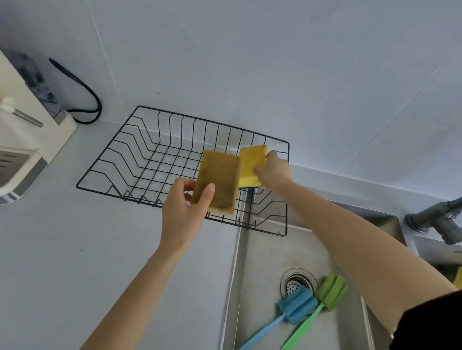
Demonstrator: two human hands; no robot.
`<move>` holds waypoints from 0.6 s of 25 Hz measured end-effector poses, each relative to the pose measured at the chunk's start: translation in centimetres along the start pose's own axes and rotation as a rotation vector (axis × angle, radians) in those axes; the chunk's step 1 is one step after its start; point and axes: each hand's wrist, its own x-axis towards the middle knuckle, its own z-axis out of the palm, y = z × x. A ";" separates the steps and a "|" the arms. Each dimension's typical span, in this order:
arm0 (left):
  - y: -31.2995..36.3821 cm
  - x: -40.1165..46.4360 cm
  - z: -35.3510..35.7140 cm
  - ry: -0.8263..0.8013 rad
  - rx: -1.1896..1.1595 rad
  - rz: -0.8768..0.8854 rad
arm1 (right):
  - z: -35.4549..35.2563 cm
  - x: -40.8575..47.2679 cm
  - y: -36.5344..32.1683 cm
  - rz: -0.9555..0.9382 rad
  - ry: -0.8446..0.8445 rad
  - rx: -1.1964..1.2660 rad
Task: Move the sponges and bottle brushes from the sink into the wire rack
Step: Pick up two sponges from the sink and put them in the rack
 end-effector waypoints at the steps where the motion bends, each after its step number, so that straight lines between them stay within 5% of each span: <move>1: -0.1 0.1 0.0 -0.005 0.002 -0.001 | 0.2 0.2 -0.1 -0.015 -0.008 -0.066; 8: -0.4 0.5 0.2 -0.008 -0.011 -0.009 | 1.2 -0.4 -0.5 -0.265 0.114 -0.493; 15: -0.3 1.7 0.4 0.026 -0.014 0.005 | 3.6 1.0 1.7 -0.456 -0.050 -0.766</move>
